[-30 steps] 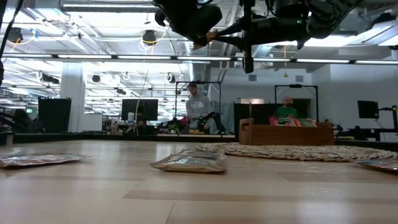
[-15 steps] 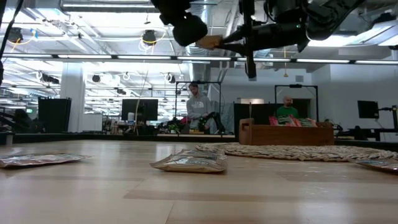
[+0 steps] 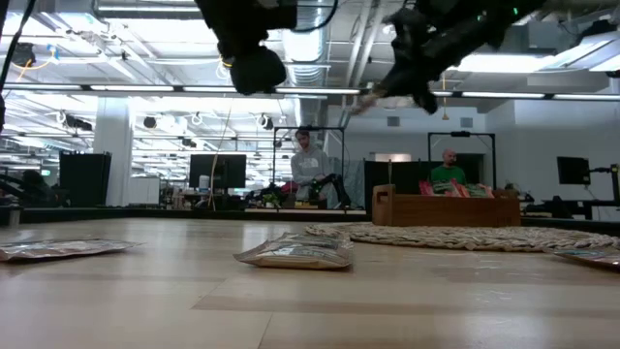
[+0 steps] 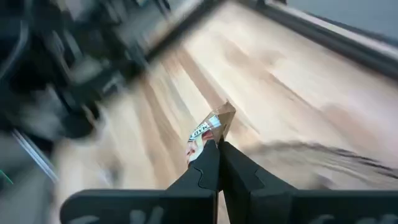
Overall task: Pick & Place Tea
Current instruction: Put the brown tea pack into the left compartment of the brown organizer
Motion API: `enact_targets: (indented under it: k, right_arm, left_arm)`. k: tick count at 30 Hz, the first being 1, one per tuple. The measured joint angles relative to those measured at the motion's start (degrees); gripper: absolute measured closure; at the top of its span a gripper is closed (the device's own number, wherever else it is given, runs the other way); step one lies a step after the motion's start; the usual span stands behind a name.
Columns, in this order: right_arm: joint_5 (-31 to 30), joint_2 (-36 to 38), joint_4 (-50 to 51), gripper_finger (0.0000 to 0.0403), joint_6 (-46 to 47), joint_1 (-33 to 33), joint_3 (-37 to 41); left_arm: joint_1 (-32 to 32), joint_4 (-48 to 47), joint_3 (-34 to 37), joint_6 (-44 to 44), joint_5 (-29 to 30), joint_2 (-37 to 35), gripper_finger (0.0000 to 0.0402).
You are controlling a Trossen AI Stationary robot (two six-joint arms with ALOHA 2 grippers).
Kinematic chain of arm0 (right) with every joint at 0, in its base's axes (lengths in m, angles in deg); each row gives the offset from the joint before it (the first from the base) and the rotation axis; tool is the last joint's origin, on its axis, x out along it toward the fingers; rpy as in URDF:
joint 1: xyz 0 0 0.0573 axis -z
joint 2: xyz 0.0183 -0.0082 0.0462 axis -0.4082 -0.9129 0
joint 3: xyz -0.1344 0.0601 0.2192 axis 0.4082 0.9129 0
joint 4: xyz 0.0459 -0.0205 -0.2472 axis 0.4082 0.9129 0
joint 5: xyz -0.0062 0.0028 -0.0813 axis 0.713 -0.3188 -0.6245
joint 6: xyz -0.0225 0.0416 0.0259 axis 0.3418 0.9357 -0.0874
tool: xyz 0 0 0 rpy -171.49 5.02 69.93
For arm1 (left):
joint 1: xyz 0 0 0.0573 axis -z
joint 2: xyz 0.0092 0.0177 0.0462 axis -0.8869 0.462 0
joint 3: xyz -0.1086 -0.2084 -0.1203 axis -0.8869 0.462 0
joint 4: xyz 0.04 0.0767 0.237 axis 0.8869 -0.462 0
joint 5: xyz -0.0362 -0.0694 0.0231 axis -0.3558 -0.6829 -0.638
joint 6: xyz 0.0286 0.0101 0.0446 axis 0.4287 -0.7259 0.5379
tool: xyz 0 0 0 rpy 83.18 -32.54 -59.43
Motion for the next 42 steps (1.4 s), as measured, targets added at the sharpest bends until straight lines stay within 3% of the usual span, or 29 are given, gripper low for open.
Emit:
enact_targets:
  k: [6, 12, 18, 25, 42]
  right_arm:
    - [-6.73, -2.26, 28.27, 0.0403, -25.25, -0.44, -12.71]
    - [-14.29, -9.13, 41.4, 0.0403, -44.99, -2.25, -21.65]
    - [-18.45, -17.09, 47.43, 0.0403, -62.16, -3.7, -26.36]
    - [-25.57, -24.55, 48.13, 0.0403, -74.64, -3.53, -29.14]
    - [-25.09, -30.39, 50.11, 0.0403, -90.49, -3.06, -29.65]
  left_arm:
    - [-0.58, -2.59, 0.0, -15.45, -21.36, 0.0, 0.022]
    - [-0.75, -2.65, 0.02, -22.65, -30.48, 0.0, 0.022]
    - [-0.75, -2.67, 0.0, -26.85, -38.9, 0.0, 0.022]
    - [-0.75, -2.61, 0.0, -29.92, -42.14, 0.0, 0.022]
    - [-0.77, -2.7, 0.02, -31.4, -39.72, 0.02, 0.022]
